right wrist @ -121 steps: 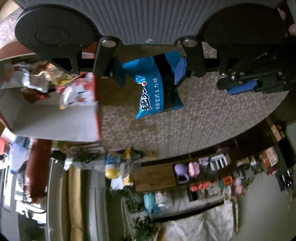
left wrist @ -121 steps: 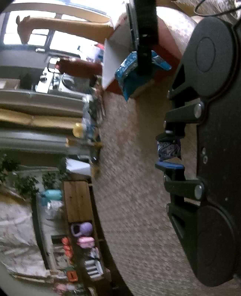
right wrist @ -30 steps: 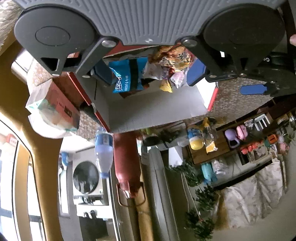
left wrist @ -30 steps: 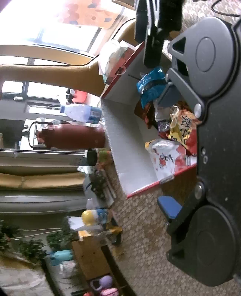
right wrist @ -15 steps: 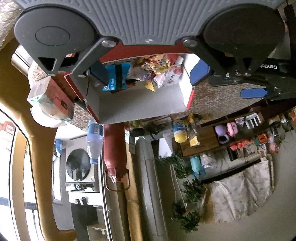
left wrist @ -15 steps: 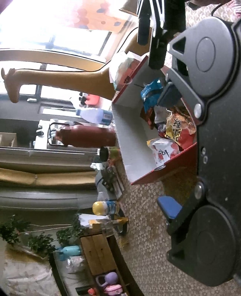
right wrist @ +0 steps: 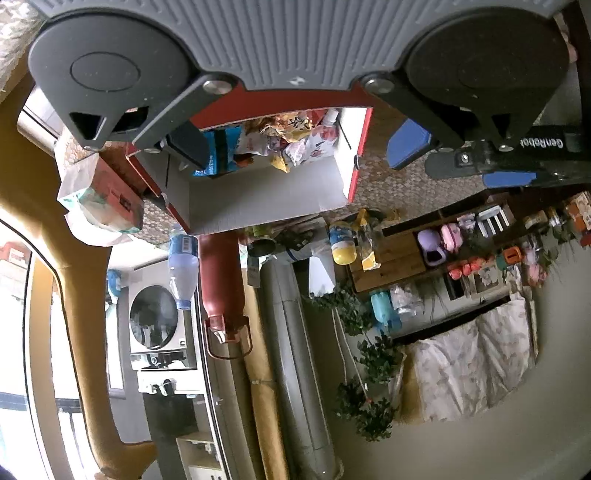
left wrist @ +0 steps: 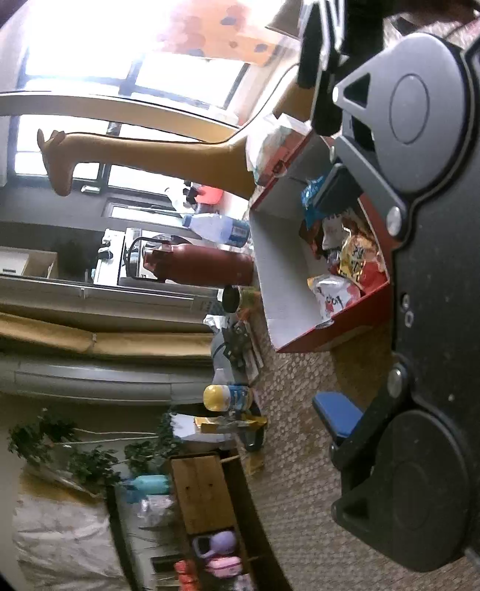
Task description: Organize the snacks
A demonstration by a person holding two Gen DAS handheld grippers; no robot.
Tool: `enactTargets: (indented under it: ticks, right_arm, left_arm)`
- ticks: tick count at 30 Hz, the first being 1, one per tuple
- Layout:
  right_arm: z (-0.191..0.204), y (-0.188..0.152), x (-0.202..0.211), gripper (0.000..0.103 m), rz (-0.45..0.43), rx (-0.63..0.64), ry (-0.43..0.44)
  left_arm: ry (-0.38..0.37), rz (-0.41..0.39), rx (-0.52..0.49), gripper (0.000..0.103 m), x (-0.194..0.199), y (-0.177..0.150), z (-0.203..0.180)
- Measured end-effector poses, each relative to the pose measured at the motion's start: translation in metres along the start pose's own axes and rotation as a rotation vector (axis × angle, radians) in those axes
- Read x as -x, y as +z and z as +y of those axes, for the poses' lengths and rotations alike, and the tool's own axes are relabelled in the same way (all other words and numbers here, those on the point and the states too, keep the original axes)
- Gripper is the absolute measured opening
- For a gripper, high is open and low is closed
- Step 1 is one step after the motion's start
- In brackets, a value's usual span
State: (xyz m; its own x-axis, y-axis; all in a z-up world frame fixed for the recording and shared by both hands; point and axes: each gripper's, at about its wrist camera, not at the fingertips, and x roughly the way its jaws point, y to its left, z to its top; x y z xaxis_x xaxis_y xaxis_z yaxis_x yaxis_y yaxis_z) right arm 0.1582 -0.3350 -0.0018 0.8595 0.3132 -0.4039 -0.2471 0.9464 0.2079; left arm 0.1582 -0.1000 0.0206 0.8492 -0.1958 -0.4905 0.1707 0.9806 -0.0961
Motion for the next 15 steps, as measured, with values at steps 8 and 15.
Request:
enactTargets:
  ticks: [8,15]
  right_arm:
    - [-0.004,-0.003,0.010,0.103,0.016,-0.027,-0.002]
    - [-0.006,-0.006,0.013,0.103,0.042,-0.032,-0.001]
  left_arm:
    - [0.036,0.017,0.027,0.103,0.009,0.001,0.000]
    - [0.008,0.038,0.017,0.103,0.013,-0.005,-0.008]
